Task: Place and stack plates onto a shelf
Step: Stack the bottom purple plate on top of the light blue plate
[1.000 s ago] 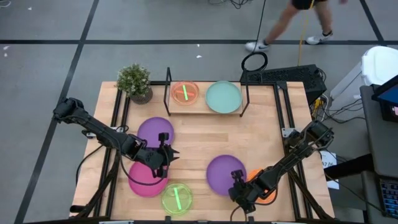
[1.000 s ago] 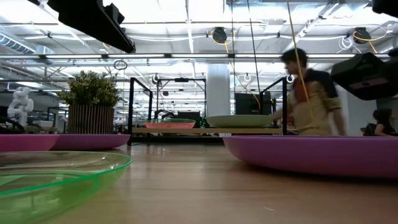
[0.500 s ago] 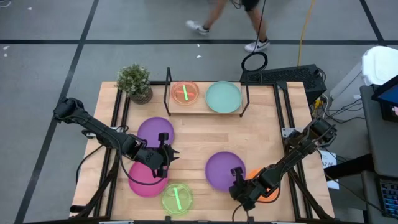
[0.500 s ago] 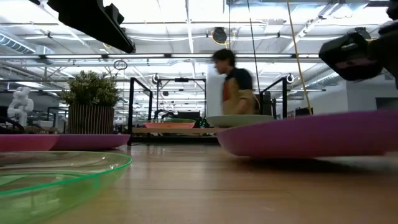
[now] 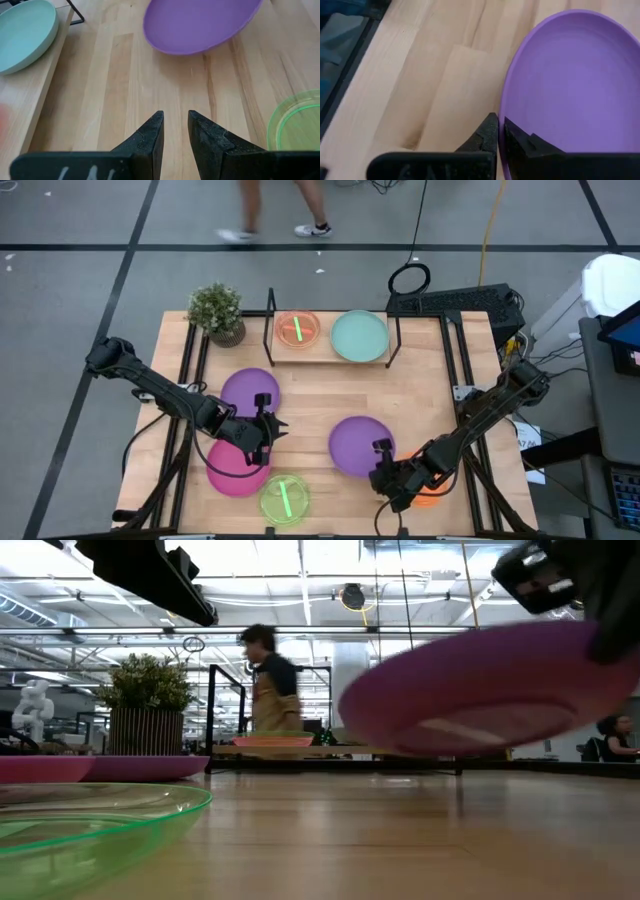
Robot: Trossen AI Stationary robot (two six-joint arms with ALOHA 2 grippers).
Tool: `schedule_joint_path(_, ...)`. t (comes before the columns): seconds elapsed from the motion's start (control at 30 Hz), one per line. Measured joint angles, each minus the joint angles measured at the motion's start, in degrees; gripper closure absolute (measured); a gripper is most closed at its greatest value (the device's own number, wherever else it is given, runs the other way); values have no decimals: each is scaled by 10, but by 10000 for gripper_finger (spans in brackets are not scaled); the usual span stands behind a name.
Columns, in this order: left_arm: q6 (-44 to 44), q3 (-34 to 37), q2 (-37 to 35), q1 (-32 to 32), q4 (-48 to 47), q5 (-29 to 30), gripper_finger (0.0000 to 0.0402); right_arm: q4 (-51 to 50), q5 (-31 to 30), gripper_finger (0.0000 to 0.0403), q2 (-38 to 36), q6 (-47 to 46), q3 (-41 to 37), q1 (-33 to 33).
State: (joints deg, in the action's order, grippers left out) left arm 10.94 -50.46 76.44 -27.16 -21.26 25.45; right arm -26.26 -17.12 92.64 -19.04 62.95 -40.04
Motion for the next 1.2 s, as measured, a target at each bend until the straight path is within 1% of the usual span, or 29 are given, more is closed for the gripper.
schedule_joint_path(0.27, 7, 0, 0, 0, 0, 0, 307, -83, -12, 401, 0, 46, 72, 26)
schedule_joint_path(0.4, 11, 0, 0, 0, -1, -11, 307, -135, -38, 401, 0, 54, 108, 39)
schedule_joint_path(0.7, 16, 0, 0, -10, -2, -15, 307, -222, -40, 401, -1, 88, 175, 81)
schedule_joint_path(0.97, 17, 0, 0, -18, -1, -15, 307, -270, -40, 401, -1, 137, 217, 126)
schedule_joint_path(1.2, 19, 0, 0, -18, -2, -16, 307, -289, -39, 401, -15, 191, 229, 176)
